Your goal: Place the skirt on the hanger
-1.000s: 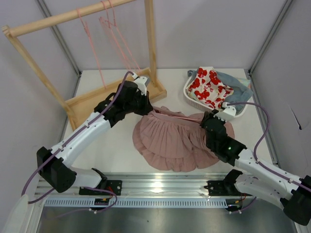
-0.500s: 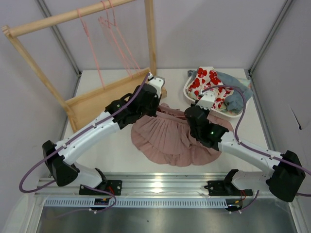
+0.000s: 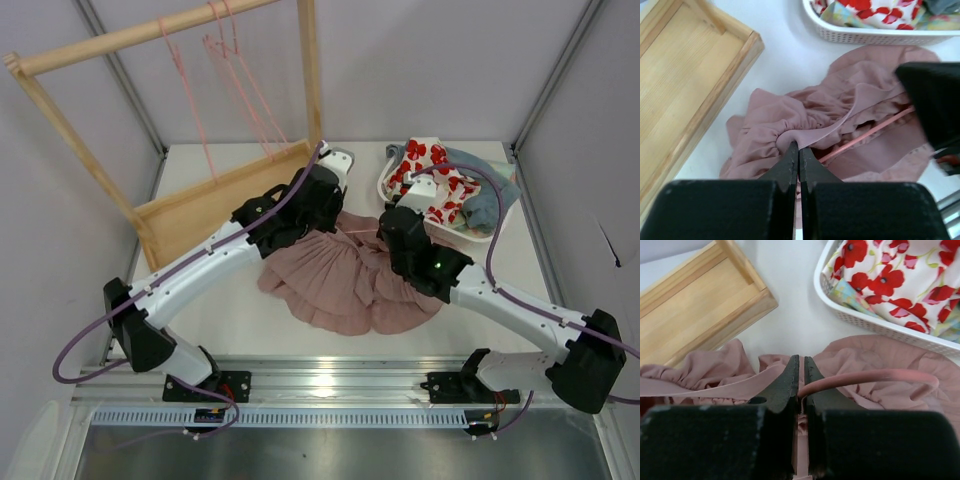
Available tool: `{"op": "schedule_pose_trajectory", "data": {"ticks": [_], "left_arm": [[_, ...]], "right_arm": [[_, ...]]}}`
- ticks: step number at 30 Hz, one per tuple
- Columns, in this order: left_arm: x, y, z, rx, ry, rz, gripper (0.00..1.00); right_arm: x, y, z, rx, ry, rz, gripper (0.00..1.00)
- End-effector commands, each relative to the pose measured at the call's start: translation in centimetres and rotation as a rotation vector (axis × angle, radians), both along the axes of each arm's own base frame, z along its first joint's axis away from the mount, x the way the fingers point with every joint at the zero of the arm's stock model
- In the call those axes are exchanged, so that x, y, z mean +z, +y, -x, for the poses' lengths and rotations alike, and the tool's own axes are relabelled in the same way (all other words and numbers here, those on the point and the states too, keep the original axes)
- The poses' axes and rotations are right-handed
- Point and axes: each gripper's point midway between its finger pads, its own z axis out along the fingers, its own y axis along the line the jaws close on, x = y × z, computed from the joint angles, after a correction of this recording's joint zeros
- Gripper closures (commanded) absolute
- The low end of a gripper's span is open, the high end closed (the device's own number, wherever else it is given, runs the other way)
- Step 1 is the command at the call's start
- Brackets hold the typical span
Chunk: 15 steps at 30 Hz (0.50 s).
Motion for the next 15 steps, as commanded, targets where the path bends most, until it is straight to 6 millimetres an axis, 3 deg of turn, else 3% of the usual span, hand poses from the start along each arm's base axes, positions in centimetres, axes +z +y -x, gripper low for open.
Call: {"op": "schedule_pose_trajectory", "data": {"ticks": [1,7,8,12,15], "left_arm": [[4.1,-2.9,0.4,-0.063,-0.062,0.112,0.99],[1.7,-3.0,1.1,-0.06,-0.008,0.071,0.99],[0.4,-2.7,1.4,-0.056,0.009,0.055,0.99],[-0.5,-1.5,2.1,-0.042,0.023,0.048,0.96],[-0.6,-1.1,2.8,-0.053,0.031,0.056,0.88]], "right_arm": [[2.9,2.6,-0.4,0.072,-0.058,-0.089,1.0],[4.4,2.2,-0.8,0.047,-0.086,-0.077,1.0],[4.4,2.1,-0.9,0.037,-0.084,-0.066,1.0],[6.1,1.6,-1.0,0.018,-0.1,-0.05,1.0],[7.5,2.2,-1.1,0.059,-0.119,-0.042,1.0]]}}
